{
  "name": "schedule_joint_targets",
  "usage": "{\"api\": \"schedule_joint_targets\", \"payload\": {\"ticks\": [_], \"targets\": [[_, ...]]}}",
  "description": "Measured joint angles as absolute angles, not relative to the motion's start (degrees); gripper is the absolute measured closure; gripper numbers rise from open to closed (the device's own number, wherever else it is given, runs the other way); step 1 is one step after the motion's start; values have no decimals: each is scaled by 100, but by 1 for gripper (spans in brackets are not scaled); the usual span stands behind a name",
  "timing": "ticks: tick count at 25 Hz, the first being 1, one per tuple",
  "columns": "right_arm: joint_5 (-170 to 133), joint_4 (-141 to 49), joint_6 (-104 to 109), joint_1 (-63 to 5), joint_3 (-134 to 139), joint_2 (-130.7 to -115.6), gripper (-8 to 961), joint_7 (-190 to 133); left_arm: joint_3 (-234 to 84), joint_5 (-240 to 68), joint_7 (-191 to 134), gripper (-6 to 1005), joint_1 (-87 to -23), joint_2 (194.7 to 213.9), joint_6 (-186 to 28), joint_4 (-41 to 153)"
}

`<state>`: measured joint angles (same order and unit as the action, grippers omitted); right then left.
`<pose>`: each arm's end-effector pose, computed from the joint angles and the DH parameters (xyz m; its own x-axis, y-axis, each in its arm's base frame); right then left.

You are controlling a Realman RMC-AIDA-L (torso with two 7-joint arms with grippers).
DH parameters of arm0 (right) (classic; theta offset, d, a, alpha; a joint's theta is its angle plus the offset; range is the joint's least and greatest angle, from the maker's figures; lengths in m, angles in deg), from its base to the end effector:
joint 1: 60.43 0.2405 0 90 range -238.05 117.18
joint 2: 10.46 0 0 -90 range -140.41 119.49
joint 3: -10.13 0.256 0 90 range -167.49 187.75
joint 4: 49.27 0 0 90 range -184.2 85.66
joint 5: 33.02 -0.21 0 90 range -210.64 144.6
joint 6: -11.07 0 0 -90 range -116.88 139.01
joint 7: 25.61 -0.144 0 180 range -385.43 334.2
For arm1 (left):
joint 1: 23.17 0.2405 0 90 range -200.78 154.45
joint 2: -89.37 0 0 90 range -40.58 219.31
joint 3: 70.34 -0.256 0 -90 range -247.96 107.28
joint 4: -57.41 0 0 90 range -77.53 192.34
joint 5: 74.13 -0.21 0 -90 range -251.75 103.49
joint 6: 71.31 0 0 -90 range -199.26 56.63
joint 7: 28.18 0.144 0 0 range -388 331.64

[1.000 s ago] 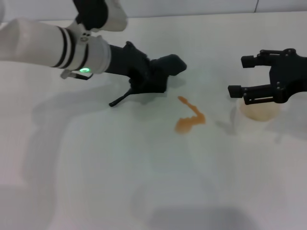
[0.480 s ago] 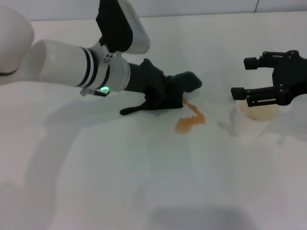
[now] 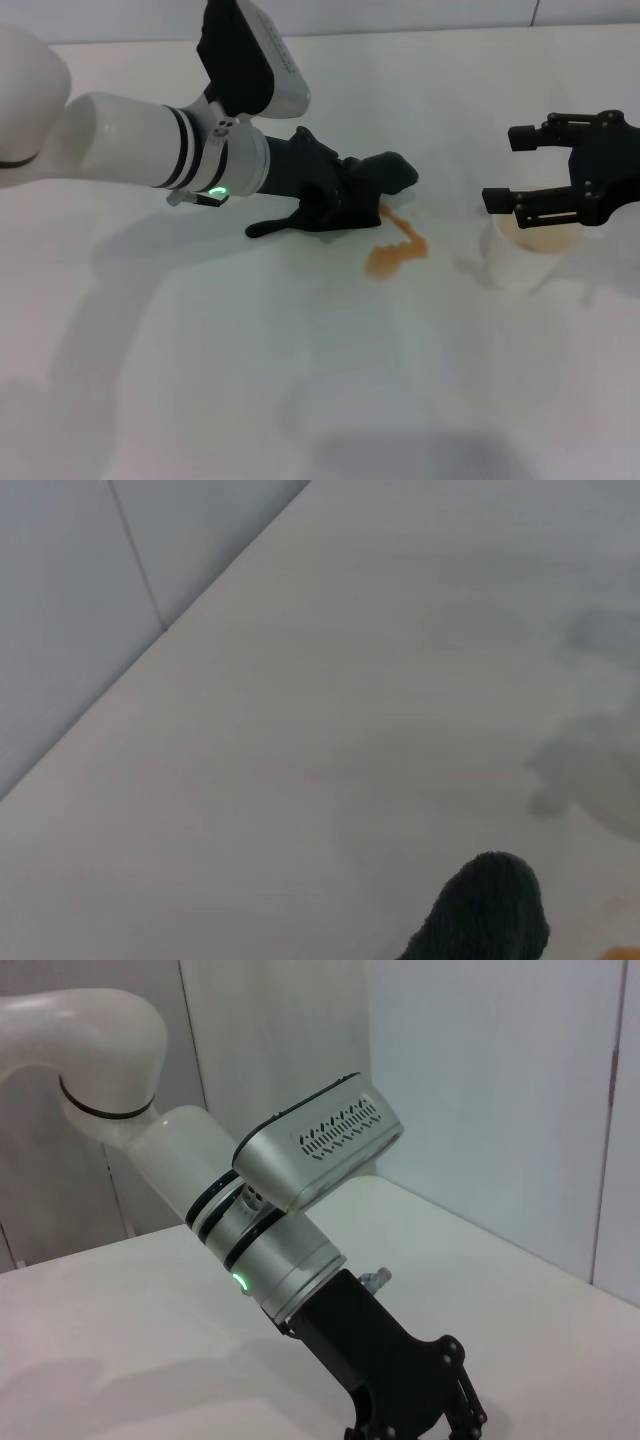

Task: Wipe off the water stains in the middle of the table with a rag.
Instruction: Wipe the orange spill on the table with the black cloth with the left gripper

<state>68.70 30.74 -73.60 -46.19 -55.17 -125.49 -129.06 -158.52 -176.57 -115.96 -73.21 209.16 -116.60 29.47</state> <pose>0.2061 0.3143 0.0695 0.8966 -0.2179 -0.3856 -0.3454 -0.8890 -0.3007 -0.1719 0.4068 -0.1117 0.9879 0.1464 0.0513 0.1551 -0.9296 -0.3344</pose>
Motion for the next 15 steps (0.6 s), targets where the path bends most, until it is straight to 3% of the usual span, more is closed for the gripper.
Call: {"api": "schedule_joint_targets", "payload": {"ticks": [15], "targets": [[6862, 3124, -7367, -4630, -5517, -12551, 115, -12906, -16746, -16865, -11291, 907, -7478, 20948, -11689, 2949]]}}
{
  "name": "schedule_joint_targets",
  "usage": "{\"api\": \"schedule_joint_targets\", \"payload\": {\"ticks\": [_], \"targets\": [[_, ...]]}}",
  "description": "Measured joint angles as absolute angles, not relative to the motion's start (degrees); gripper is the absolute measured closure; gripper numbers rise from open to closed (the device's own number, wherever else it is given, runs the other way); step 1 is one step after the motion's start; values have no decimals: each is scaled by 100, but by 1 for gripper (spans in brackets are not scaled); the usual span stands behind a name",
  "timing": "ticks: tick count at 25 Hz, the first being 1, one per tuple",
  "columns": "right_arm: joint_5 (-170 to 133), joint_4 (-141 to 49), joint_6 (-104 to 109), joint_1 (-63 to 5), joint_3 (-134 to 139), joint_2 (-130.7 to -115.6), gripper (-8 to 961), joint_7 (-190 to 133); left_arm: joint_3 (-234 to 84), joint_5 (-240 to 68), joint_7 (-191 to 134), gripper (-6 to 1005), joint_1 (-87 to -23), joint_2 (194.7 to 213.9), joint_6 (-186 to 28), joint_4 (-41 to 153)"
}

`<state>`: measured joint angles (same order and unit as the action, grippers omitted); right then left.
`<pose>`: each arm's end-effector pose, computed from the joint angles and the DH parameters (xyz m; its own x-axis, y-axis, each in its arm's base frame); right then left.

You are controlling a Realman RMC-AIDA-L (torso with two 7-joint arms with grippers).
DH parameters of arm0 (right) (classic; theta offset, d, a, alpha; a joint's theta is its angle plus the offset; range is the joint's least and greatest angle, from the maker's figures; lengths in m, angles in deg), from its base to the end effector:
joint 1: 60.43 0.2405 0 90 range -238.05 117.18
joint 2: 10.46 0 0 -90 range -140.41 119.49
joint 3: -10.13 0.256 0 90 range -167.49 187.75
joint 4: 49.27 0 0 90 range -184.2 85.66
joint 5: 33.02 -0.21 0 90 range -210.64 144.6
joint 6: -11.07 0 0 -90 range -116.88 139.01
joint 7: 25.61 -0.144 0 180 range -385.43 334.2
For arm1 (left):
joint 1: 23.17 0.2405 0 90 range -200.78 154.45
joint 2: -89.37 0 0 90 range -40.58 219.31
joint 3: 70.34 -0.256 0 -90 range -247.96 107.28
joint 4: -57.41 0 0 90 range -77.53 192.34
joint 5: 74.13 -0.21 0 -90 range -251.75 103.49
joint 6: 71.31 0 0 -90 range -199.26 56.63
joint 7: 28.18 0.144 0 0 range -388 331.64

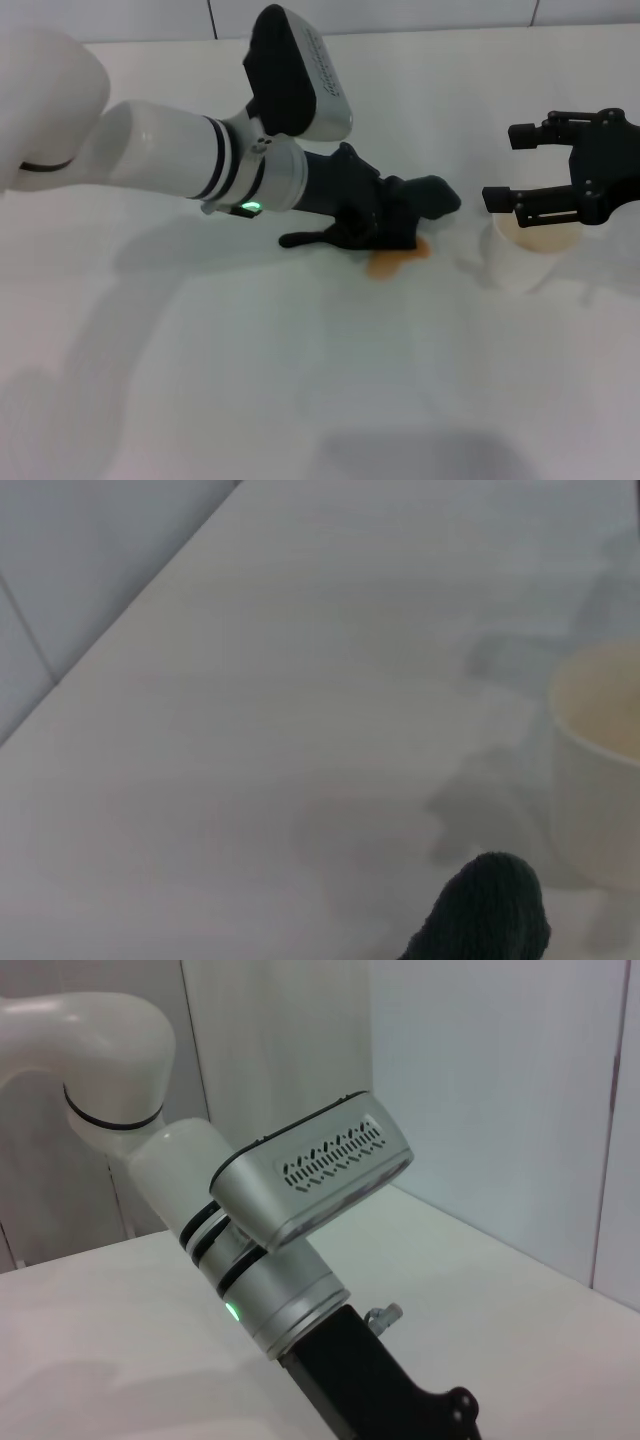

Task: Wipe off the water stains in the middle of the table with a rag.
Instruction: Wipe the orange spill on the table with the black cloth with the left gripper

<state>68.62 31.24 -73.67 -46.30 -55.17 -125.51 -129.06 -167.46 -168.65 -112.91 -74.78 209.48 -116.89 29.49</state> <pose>0.2048 0.3138 0.0704 0.8983 -0.2112 -0.3853 -0.3396 -0.8901 -0.3038 -0.1524 0.3930 -0.1304 0.9971 0.0583 0.0484 0.0690 -0.9632 -0.2598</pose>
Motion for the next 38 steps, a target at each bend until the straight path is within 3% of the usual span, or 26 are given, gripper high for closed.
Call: {"api": "schedule_joint_targets", "payload": {"ticks": [38], "targets": [[6726, 3183, -7341, -4664, -5529, -12551, 114, -12897, -17150, -16509, -11219, 908, -6969, 20874, -12152, 2915]]}}
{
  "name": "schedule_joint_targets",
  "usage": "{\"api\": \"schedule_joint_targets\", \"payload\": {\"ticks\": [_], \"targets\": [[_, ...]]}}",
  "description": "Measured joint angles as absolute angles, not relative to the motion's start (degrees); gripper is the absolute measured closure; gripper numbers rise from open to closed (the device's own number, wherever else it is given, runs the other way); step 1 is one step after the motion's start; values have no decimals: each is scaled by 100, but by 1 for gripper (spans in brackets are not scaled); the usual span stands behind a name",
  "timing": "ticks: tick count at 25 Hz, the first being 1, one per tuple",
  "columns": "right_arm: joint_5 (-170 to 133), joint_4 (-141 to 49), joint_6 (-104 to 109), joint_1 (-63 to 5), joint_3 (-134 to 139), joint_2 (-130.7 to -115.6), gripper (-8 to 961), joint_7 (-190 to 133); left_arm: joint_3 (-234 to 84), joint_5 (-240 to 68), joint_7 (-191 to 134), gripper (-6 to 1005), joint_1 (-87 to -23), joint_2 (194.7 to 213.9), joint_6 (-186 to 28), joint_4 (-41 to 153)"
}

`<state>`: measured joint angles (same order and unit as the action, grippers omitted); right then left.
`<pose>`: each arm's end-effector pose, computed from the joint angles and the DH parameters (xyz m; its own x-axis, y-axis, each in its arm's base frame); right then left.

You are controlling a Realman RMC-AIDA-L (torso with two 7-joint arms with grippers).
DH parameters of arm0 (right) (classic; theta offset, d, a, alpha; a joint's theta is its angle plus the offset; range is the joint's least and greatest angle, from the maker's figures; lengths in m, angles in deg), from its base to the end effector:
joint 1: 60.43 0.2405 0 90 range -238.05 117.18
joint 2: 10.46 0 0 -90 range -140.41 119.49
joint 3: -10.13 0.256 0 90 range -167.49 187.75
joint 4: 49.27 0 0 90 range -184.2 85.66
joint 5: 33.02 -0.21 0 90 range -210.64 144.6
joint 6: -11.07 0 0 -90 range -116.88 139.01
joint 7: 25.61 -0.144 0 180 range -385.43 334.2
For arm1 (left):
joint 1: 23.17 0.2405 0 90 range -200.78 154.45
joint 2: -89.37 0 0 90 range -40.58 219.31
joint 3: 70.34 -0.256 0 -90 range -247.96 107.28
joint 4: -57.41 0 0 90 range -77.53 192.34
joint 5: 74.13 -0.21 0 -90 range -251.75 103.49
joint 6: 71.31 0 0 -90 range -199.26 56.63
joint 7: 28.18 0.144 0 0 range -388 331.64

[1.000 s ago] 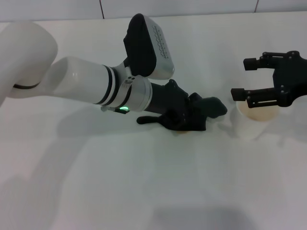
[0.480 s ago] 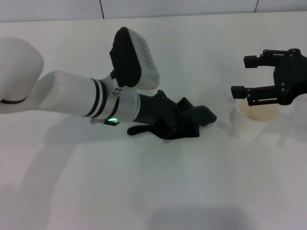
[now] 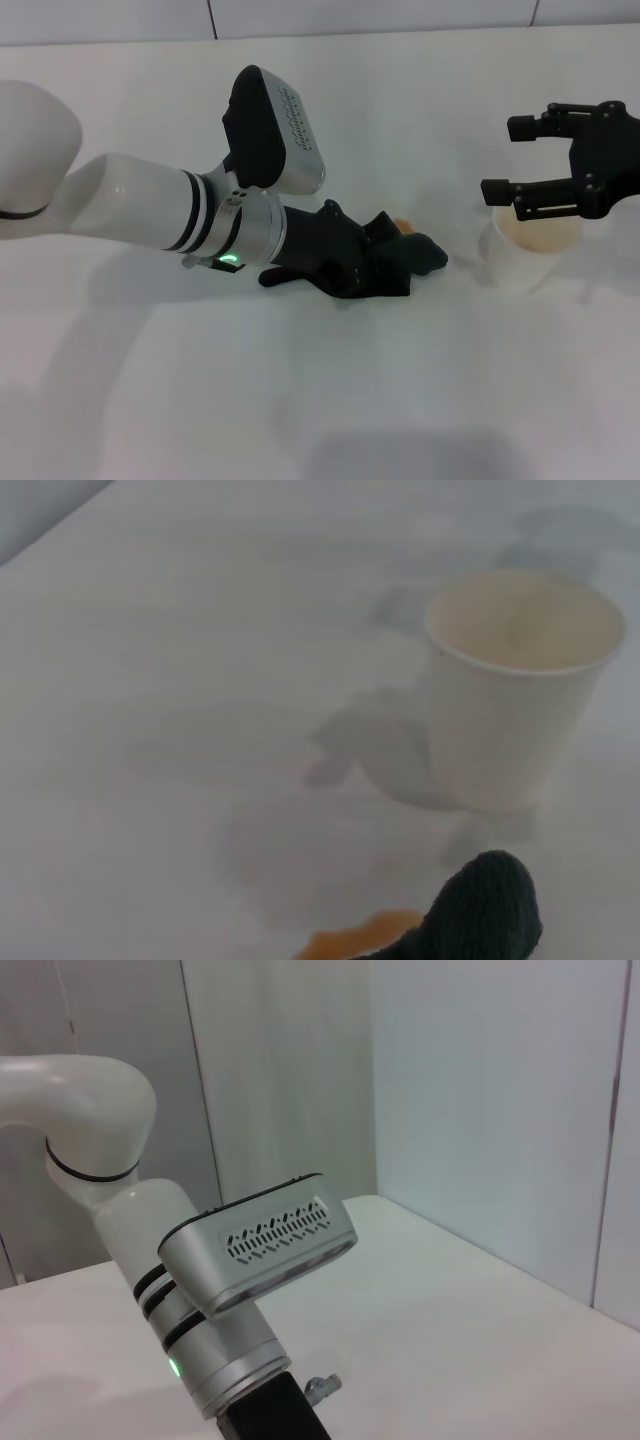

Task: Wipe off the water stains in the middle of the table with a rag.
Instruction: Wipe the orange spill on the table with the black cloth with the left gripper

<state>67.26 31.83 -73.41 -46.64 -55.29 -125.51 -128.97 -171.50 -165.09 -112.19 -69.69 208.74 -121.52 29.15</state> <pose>0.2013 0.3132 0.0724 0.8933 -0.1978 -0.4037 -0.3358 -0.8907 -0.3065 -0.1826 0.3631 -0.1345 0.9907 0.1251 0.0528 0.1320 -0.9781 -0.1611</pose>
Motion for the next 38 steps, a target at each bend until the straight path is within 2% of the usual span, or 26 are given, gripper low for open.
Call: {"api": "schedule_joint_targets", "payload": {"ticks": [20, 38], "targets": [[6720, 3186, -7310, -4681, -5527, -12551, 115, -12897, -15801, -17662, -11085, 906, -7265, 20839, -11716, 2885], [6708, 3185, -7276, -4657, -5526, -12560, 114, -12897, -15771, -17779, -10956, 904, -7467, 20933, -11248, 2887]]}}
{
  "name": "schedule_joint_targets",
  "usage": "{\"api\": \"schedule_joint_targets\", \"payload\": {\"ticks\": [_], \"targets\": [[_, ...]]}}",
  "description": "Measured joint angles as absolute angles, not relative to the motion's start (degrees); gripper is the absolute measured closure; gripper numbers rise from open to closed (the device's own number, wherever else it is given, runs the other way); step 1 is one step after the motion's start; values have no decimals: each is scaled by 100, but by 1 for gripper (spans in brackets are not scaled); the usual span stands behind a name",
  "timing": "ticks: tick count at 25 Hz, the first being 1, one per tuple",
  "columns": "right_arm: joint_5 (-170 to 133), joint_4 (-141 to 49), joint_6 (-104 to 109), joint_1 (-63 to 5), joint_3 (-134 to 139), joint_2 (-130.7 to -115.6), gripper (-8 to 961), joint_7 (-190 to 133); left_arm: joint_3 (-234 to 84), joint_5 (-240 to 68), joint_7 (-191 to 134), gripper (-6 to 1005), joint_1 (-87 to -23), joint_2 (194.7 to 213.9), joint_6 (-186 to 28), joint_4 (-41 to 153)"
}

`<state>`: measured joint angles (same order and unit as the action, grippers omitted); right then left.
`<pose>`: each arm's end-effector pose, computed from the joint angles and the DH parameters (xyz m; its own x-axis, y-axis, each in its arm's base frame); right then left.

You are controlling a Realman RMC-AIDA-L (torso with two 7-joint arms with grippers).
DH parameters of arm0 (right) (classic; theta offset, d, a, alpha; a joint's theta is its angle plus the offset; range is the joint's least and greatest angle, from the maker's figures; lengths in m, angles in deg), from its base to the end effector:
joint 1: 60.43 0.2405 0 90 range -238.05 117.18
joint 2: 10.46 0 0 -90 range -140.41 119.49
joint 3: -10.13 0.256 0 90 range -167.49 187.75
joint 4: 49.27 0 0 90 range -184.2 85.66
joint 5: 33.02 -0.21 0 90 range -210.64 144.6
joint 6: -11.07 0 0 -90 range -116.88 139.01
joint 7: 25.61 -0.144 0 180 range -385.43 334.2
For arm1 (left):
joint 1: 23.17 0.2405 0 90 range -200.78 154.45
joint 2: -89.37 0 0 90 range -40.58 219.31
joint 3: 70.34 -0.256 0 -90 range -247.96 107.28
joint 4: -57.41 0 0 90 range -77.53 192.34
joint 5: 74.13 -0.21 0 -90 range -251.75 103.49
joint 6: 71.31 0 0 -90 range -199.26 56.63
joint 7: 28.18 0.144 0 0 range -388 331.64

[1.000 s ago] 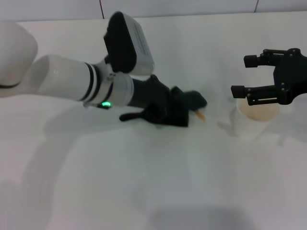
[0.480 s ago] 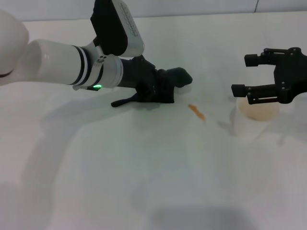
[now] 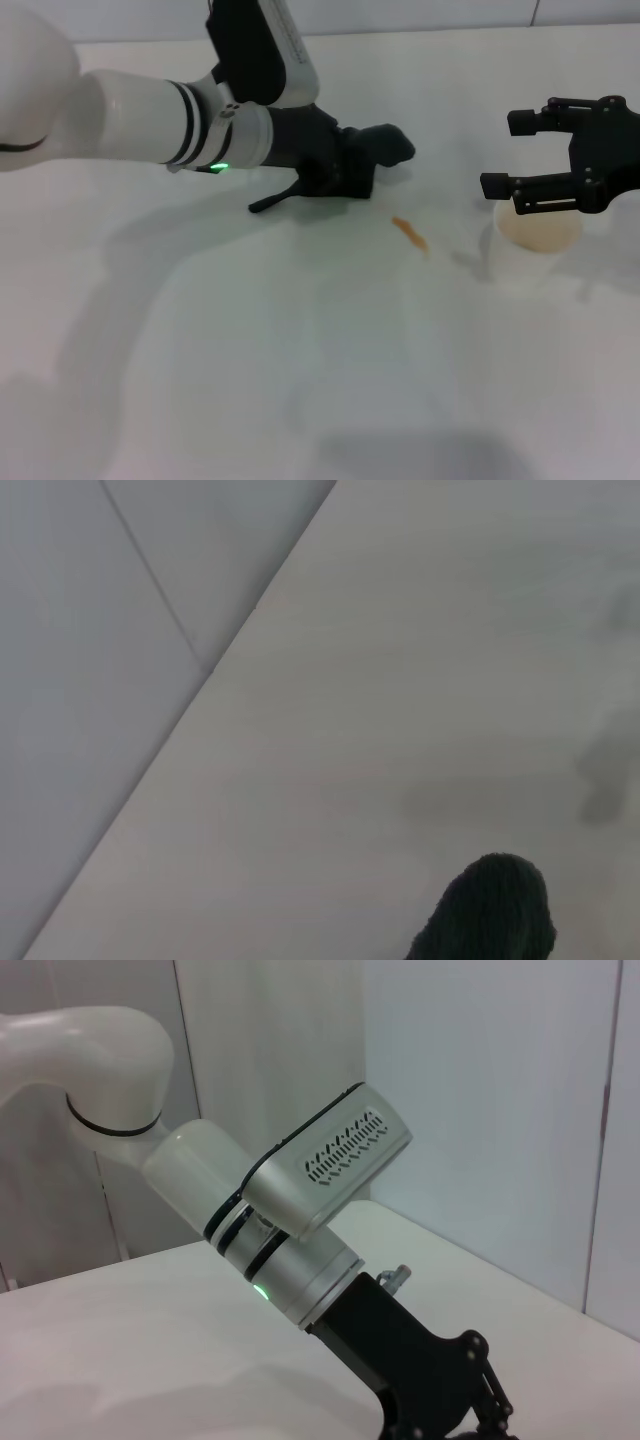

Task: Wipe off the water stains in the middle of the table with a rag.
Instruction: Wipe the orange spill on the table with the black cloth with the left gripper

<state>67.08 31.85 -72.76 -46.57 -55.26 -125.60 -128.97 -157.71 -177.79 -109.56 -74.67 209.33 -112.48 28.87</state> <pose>0.2004 0.3149 0.0729 0.8911 -0.1945 -0.4101 -0.3385 -0.8867 -0.3150 -0.1611 0.4219 -0.1068 1.0000 0.0093 -0.0001 0.0085 -0.9120 -0.4100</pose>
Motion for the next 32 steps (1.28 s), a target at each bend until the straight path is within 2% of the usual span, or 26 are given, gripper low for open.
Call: {"api": "schedule_joint_targets", "payload": {"ticks": [32], "targets": [[6709, 3265, -7279, -4684, -5525, -12560, 115, -12897, -17698, -16342, -10717, 899, -7577, 20969, -11323, 2890]]}}
